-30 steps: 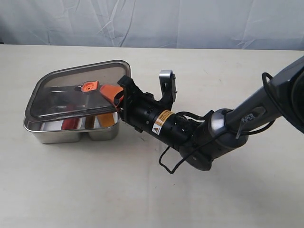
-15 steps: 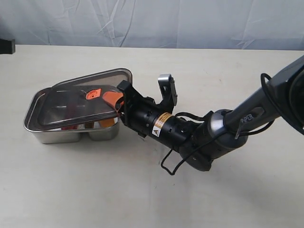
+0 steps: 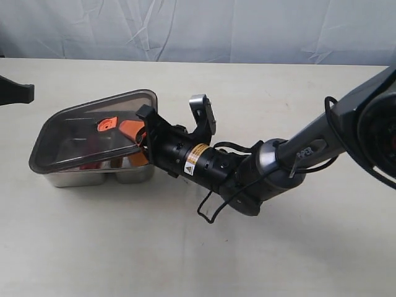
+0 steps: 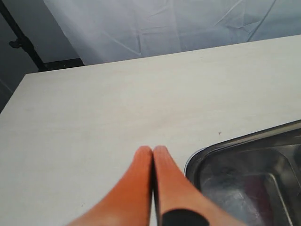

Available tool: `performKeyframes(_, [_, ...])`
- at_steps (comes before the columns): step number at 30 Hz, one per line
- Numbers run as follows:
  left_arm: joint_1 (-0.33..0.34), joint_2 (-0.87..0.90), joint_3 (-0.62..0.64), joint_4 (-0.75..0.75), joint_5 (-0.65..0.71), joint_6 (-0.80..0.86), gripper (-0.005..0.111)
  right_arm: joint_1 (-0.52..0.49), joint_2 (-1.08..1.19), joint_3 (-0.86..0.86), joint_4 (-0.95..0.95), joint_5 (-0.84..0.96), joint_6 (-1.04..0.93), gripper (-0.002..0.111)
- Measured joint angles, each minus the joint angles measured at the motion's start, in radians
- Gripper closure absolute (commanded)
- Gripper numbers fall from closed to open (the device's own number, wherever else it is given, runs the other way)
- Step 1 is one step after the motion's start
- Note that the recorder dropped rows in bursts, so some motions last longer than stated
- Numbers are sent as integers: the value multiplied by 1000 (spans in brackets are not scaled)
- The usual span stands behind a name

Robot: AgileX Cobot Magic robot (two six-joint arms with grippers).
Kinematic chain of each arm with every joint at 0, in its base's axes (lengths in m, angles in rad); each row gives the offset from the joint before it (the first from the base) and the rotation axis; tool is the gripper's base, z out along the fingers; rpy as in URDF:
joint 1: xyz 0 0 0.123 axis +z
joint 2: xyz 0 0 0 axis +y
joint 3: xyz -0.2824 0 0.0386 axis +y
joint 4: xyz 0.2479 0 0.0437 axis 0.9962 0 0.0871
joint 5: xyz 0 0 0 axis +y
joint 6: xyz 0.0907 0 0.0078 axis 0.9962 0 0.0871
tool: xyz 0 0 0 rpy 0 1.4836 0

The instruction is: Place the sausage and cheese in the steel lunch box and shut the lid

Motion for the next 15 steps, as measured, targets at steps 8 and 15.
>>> performKeyframes(8, [0, 0, -1, 0, 0, 0, 107, 0, 0, -3, 2, 41, 27, 105])
performKeyframes(15, [0, 0, -1, 0, 0, 0, 107, 0, 0, -4, -17, 94, 60, 59])
